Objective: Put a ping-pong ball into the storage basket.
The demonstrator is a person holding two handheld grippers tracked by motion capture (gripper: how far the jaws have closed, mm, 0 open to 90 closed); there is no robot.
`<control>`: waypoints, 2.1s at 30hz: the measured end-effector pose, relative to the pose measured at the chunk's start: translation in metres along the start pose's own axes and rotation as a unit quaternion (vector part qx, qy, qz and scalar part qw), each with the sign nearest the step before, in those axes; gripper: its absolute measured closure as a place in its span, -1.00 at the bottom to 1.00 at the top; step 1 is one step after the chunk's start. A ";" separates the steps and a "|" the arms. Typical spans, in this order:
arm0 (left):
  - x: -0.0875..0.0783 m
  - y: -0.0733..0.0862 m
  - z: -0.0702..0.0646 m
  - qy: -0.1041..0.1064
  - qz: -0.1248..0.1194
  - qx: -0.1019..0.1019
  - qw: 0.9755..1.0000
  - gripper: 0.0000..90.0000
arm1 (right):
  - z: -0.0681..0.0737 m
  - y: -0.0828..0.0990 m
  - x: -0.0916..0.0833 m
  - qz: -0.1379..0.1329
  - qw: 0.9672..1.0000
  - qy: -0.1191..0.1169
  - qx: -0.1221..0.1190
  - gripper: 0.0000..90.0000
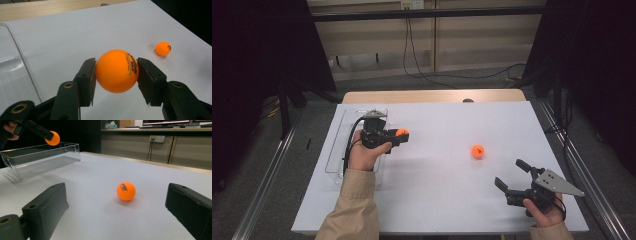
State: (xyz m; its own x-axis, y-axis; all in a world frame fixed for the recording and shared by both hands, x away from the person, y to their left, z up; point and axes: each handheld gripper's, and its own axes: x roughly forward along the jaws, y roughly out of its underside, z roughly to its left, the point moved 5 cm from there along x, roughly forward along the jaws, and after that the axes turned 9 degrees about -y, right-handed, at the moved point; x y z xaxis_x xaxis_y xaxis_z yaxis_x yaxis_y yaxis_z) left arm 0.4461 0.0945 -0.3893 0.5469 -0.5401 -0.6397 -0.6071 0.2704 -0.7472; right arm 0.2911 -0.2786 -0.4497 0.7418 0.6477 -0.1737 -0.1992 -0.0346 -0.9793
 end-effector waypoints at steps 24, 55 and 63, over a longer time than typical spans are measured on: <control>-0.010 0.000 0.017 -0.016 -0.001 -0.011 1.000 0.13 | 0.000 0.000 0.001 0.001 1.000 0.000 0.000 -0.92; -0.017 0.003 0.035 -0.041 -0.003 -0.023 0.999 0.13 | 0.001 0.000 0.001 0.001 1.000 -0.001 0.000 -0.92; -0.020 0.004 0.041 -0.045 -0.003 -0.025 0.999 0.13 | 0.001 0.001 0.002 0.001 1.000 -0.001 0.000 -0.92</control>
State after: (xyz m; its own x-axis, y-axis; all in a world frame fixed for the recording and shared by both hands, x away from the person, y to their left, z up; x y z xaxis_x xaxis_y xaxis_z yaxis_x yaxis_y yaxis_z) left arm 0.4561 0.1388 -0.3866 0.5986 -0.4676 -0.6504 -0.6303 0.2261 -0.7426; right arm 0.2917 -0.2770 -0.4504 0.7396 0.6497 -0.1758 -0.2007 -0.0365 -0.9790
